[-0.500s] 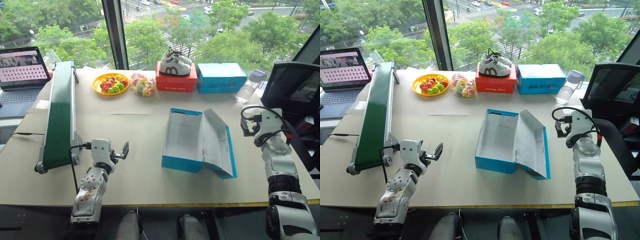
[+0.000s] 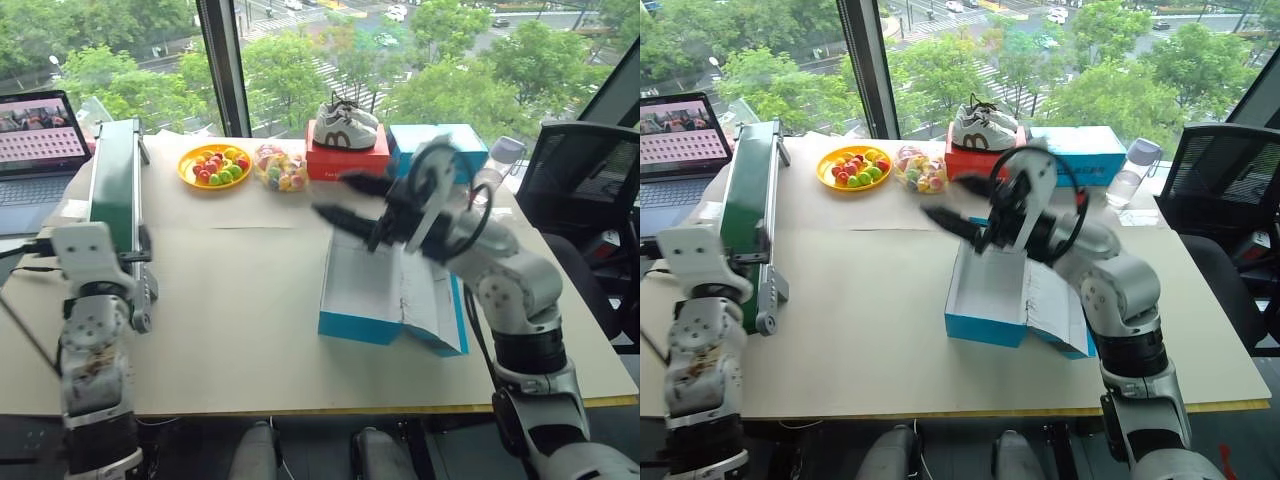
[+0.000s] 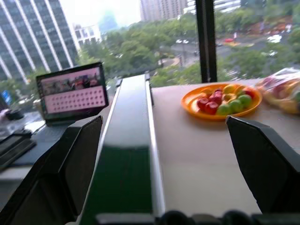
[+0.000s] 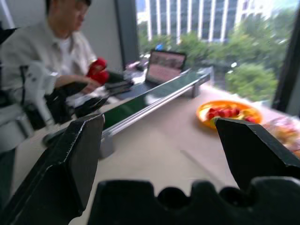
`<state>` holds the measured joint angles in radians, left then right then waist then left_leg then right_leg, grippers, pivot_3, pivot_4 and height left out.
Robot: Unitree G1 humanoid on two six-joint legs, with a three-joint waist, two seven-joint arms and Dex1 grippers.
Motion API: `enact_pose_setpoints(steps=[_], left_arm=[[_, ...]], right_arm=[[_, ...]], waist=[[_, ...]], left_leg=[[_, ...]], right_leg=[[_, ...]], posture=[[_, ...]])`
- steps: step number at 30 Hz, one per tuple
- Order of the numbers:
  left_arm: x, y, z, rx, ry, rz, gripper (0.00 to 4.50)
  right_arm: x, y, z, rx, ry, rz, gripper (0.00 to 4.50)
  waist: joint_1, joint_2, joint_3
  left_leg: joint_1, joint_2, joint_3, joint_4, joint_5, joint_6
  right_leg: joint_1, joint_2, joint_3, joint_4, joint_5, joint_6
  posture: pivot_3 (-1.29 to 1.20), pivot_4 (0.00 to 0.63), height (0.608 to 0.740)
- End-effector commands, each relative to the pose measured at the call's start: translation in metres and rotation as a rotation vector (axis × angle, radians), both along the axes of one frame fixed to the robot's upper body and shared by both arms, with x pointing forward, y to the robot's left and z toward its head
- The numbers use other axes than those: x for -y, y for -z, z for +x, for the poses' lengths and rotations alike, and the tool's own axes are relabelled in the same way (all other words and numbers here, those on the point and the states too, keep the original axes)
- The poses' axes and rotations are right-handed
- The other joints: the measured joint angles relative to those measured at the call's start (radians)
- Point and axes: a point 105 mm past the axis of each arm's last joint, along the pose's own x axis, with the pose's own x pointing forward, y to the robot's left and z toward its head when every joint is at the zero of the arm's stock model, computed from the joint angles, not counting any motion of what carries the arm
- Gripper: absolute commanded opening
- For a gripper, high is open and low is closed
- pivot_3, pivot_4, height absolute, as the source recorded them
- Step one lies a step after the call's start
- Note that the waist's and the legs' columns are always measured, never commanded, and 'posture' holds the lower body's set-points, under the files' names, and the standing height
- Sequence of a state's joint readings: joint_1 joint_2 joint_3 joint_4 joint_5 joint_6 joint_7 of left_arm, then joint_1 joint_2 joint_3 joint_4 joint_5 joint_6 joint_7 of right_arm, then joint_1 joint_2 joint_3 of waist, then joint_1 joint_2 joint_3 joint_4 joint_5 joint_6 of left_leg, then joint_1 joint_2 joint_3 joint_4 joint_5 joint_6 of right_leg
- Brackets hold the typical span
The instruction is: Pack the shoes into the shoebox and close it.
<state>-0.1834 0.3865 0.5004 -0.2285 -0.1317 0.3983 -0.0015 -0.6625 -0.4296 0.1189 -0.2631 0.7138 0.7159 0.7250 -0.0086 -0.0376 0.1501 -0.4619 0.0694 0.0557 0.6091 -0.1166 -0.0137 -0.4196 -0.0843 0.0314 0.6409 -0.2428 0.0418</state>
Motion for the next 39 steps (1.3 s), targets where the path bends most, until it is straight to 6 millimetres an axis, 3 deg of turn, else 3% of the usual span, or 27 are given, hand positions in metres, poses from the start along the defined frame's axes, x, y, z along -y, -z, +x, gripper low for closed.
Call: enact_pose_setpoints(steps=[1, 5, 10, 21, 39], left_arm=[[-0.018, 0.008, -0.007, -0.067, -0.059, -0.093, 4.50], [-0.017, 0.006, -0.008, -0.102, -0.043, -0.132, 4.50], [-0.016, 0.022, -0.008, -0.184, -0.026, -0.211, 4.50], [-0.028, 0.029, -0.002, -0.246, -0.057, -0.228, 4.50], [-0.029, 0.031, 0.006, -0.279, -0.034, -0.189, 4.50]], right_arm=[[-0.014, 0.009, -0.029, 0.049, -0.197, -0.106, 4.43], [-0.024, 0.023, -0.018, 0.077, -0.163, -0.161, 4.43], [-0.033, 0.031, -0.005, 0.097, -0.099, -0.157, 4.43], [-0.025, 0.046, 0.022, 0.087, 0.088, -0.156, 4.43], [-0.023, 0.067, 0.003, 0.092, 0.049, -0.230, 4.43]], waist=[[0.001, -0.001, 0.000], [-0.002, -0.005, 0.000], [-0.004, -0.005, 0.000], [-0.004, -0.006, 0.000], [-0.005, -0.006, 0.000]], left_leg=[[0.000, 0.000, 0.000, 0.001, -0.001, -0.002], [0.001, 0.001, 0.001, 0.001, -0.004, -0.007], [0.001, 0.001, 0.001, 0.000, -0.004, -0.007], [0.001, 0.001, 0.001, -0.001, -0.004, -0.007], [0.001, 0.001, 0.001, -0.002, -0.005, -0.008]], right_leg=[[0.000, 0.000, 0.000, 0.000, 0.000, 0.000], [-0.001, 0.000, -0.001, 0.000, -0.003, -0.007], [-0.002, 0.000, -0.001, 0.001, 0.000, -0.002], [-0.002, 0.001, -0.001, 0.001, 0.000, -0.002], [-0.003, 0.001, -0.001, 0.001, 0.000, -0.003]], posture=[[0.00, 0.150, 0.740], [0.00, 0.150, 0.740], [0.00, 0.150, 0.740], [0.00, 0.150, 0.740], [0.00, 0.150, 0.740]])
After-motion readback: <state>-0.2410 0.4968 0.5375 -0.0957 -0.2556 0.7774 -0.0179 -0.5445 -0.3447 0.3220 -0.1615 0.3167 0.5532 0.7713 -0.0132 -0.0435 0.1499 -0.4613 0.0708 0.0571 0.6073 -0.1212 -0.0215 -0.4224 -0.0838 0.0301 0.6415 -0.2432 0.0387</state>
